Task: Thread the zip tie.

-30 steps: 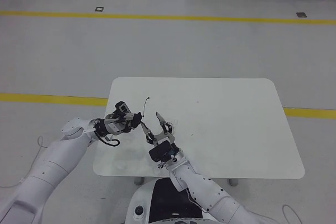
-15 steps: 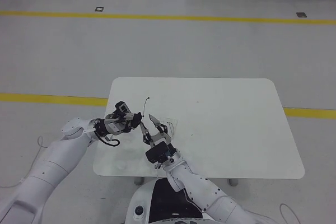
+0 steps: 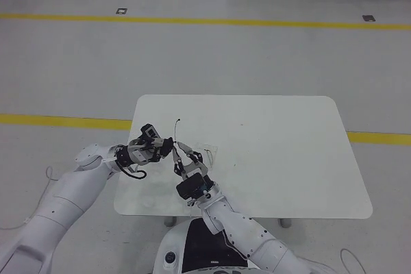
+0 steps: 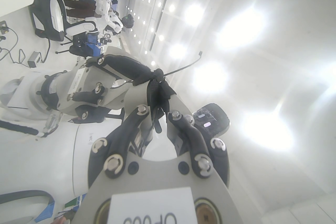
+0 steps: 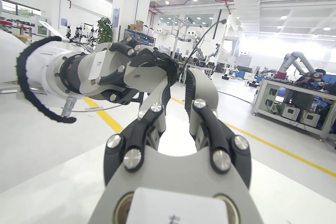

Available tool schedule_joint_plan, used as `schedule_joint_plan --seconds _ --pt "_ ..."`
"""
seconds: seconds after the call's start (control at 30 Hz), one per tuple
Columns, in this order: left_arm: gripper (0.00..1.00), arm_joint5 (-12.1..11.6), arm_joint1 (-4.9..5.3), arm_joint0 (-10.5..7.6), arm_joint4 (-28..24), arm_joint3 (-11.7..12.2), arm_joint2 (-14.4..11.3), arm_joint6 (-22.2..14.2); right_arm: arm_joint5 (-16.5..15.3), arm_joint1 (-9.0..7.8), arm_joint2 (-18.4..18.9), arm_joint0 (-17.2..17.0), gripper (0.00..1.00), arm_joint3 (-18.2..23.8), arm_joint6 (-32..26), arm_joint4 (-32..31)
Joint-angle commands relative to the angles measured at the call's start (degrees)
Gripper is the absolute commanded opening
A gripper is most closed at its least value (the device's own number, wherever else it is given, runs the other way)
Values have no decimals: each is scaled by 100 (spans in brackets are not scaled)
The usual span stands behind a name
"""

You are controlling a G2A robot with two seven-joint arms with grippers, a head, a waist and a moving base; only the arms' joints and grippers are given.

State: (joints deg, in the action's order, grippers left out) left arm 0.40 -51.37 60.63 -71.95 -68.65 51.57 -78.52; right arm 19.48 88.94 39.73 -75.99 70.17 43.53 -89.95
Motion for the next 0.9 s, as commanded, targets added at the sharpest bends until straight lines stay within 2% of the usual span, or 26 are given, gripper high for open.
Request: schedule_joint_plan --seconds 0.0,0.87 --pt "0 0 0 0 0 0 0 0 0 8 5 0 1 -10 3 0" --pt "0 0 0 0 0 0 0 0 0 -7 188 -91 0 -14 48 0"
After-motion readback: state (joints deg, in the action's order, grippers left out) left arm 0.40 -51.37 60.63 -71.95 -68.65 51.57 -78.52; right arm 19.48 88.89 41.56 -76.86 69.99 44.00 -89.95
